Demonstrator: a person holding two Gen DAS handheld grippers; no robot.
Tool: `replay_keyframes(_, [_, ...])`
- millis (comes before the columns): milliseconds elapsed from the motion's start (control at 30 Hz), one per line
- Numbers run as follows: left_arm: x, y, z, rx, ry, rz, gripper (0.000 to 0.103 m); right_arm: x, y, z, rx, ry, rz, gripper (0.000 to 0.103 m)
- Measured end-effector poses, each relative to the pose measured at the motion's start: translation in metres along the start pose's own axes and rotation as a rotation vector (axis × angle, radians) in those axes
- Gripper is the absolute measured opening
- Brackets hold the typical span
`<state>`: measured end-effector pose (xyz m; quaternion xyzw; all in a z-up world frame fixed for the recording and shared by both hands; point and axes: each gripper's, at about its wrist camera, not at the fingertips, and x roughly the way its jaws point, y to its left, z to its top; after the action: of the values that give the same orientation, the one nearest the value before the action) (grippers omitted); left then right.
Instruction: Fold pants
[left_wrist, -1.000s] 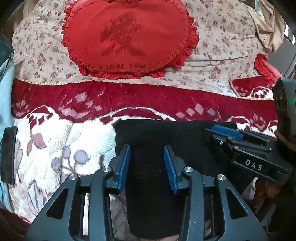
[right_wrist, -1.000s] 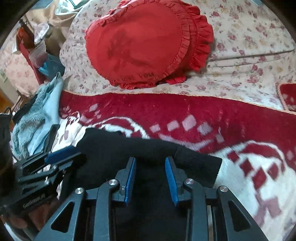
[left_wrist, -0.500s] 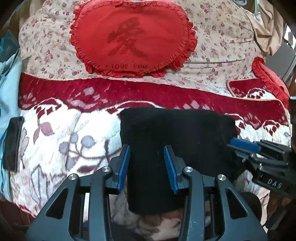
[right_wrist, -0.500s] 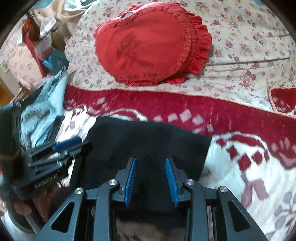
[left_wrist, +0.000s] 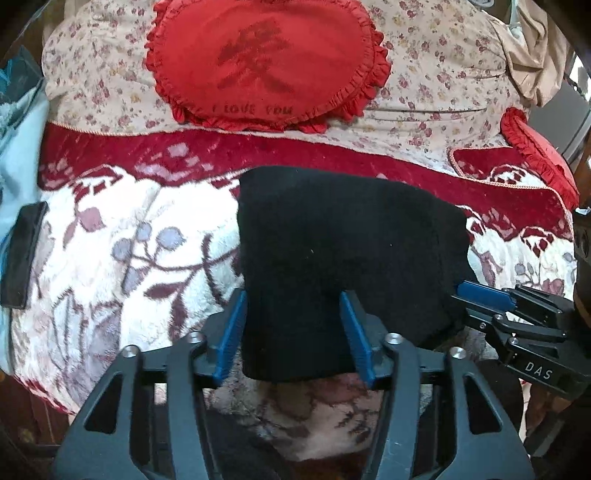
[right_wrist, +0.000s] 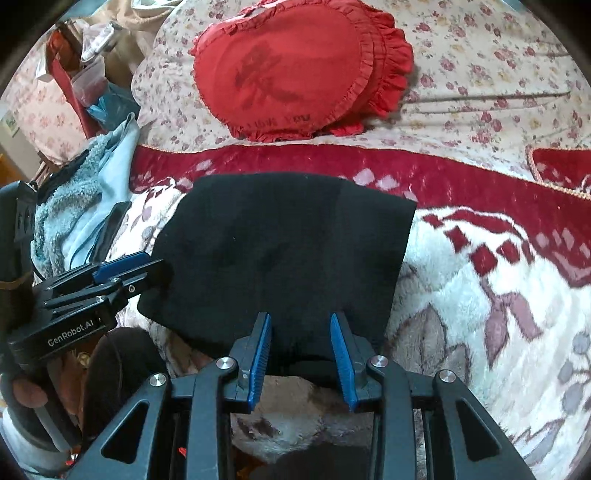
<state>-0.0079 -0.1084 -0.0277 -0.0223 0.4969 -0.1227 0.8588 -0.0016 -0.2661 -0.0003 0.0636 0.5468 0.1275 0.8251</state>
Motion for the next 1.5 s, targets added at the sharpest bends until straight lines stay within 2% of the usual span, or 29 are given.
replay_keyframes(200, [0.003, -0.003, -0.004, 0.005, 0.006, 0.006, 0.06, 0.003, 0.001, -0.003, -0.02, -0.006, -0.012, 0.032])
replay_keyframes(367, [-0.004, 0.004, -0.002, -0.025, -0.006, -0.029, 0.06, -0.013, -0.003, -0.001, 0.019, -0.05, 0.029, 0.032])
replay_keyframes(533, [-0.007, 0.027, 0.008, -0.099, -0.012, -0.077, 0.06, -0.027, -0.029, 0.002, 0.12, -0.112, 0.042, 0.043])
replay_keyframes(667, [0.002, 0.03, 0.011, -0.099, 0.027, -0.103, 0.06, -0.009, -0.046, 0.006, 0.144, -0.035, 0.038, 0.047])
replay_keyframes(700, [0.004, 0.031, 0.012, -0.102, 0.034, -0.111, 0.063, -0.004, -0.048, 0.007, 0.145, -0.017, 0.045, 0.048])
replay_keyframes(800, [0.013, 0.03, 0.014, -0.12, 0.049, -0.131, 0.076, 0.007, -0.055, 0.009, 0.176, -0.005, 0.113, 0.049])
replay_keyframes(833, [0.018, 0.029, 0.015, -0.121, 0.064, -0.142, 0.077, 0.011, -0.057, 0.012, 0.188, -0.001, 0.152, 0.049])
replay_keyframes(933, [0.034, 0.026, 0.018, -0.124, 0.115, -0.165, 0.079, 0.028, -0.06, 0.016, 0.197, 0.043, 0.187, 0.055])
replay_keyframes(1000, [0.042, 0.025, 0.018, -0.138, 0.132, -0.187, 0.08, 0.037, -0.071, 0.018, 0.265, 0.063, 0.264, 0.057])
replay_keyframes(1100, [0.049, 0.023, 0.019, -0.155, 0.14, -0.211, 0.081, 0.041, -0.074, 0.019, 0.279, 0.066, 0.309, 0.056])
replay_keyframes(1133, [0.048, 0.023, 0.019, -0.156, 0.135, -0.211, 0.08, 0.041, -0.072, 0.021, 0.267, 0.065, 0.304, 0.054])
replay_keyframes(1267, [0.033, 0.022, 0.024, -0.126, 0.104, -0.243, 0.059, 0.027, -0.055, 0.028, 0.191, 0.018, 0.271, 0.042])
replay_keyframes(1300, [0.026, 0.023, 0.029, -0.116, 0.088, -0.253, 0.057, 0.022, -0.051, 0.031, 0.18, 0.002, 0.277, 0.04])
replay_keyframes(1500, [-0.002, 0.035, 0.069, -0.08, -0.038, -0.22, 0.057, 0.006, -0.028, 0.072, 0.115, -0.103, 0.278, 0.039])
